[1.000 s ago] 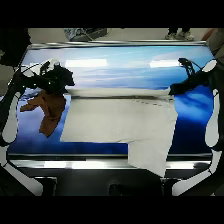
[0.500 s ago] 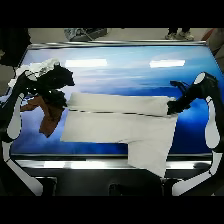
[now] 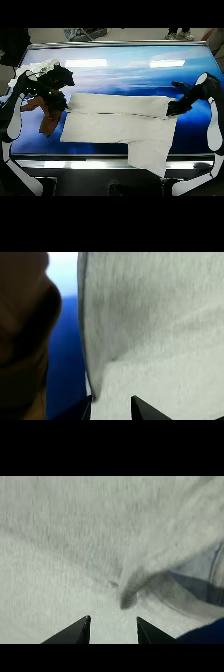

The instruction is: Fold the shirts.

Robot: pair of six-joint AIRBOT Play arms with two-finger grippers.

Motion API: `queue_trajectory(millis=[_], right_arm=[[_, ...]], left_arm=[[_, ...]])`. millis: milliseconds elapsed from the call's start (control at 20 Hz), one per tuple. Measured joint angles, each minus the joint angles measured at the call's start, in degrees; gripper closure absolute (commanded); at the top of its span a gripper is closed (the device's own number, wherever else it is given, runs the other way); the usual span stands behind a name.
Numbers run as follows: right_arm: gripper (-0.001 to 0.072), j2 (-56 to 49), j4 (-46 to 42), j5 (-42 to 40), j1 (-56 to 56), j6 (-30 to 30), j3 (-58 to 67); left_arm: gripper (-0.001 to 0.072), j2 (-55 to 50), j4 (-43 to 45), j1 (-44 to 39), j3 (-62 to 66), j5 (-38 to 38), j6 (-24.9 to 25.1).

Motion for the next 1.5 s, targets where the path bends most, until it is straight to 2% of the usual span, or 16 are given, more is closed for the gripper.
queue_trajectory(millis=[50,100,150,300,600,900,1000,1050,1100,1150,1200,1250,1300,1350,1500], right_arm=[[0.0323,1.1,-1.0,1.2,-0.7,-0.8,0.0],[0.0323,2.3,-2.0,2.3,-1.5,-1.4,-0.2],[0.0323,3.5,-2.8,3.1,-2.2,-1.8,-0.7],[0.0323,8.4,-3.8,3.3,-3.6,-2.6,-5.2],[0.0331,15.9,-4.5,0.4,-4.4,-3.9,-17.9],[0.0330,18.3,-4.6,-0.8,-4.6,-4.3,-23.3],[0.0329,18.9,-4.7,-0.9,-4.6,-4.5,-24.4],[0.0329,19.1,-4.7,-0.9,-4.5,-4.6,-24.9],[0.0328,19.4,-4.9,-0.9,-4.6,-4.6,-25.3],[0.0327,19.8,-5.0,-0.8,-4.6,-4.7,-25.8],[0.0312,20.3,-5.2,-0.8,-4.6,-4.7,-26.5],[0.0304,20.9,-5.3,-0.8,-4.6,-4.7,-27.3],[0.0254,21.6,-5.6,-1.0,-4.6,-4.7,-28.5],[0.0222,22.3,-5.7,-1.3,-4.6,-4.7,-29.9],[0.0211,25.4,-5.9,-2.7,-4.6,-5.5,-35.8]], left_arm=[[0.0346,1.1,-0.1,0.3,-0.2,-1.0,-0.1],[0.0236,2.5,-0.1,0.7,-0.9,-1.9,-0.2],[0.0229,3.9,-0.1,1.0,-2.3,-2.3,-0.5],[0.0238,10.1,0.3,1.8,-12.2,-1.7,-0.9],[0.0239,24.3,3.8,2.7,-40.9,8.8,0.9],[0.0240,28.4,5.9,3.1,-50.3,14.2,2.4],[0.0264,28.8,5.5,2.9,-52.2,15.3,2.6],[0.0330,28.9,5.3,2.8,-52.9,15.7,2.4],[0.0355,29.0,4.9,2.6,-53.5,16.4,2.3],[0.0459,29.0,4.1,2.4,-54.0,17.3,2.2],[0.0474,29.0,3.6,2.2,-54.3,18.6,2.2],[0.0548,29.0,3.0,1.9,-54.5,19.4,2.1],[0.0640,29.1,2.4,1.5,-54.7,20.6,2.1],[0.0677,29.0,2.0,1.1,-54.8,21.4,2.2],[0.0678,28.9,1.3,0.0,-55.0,22.4,2.1]])
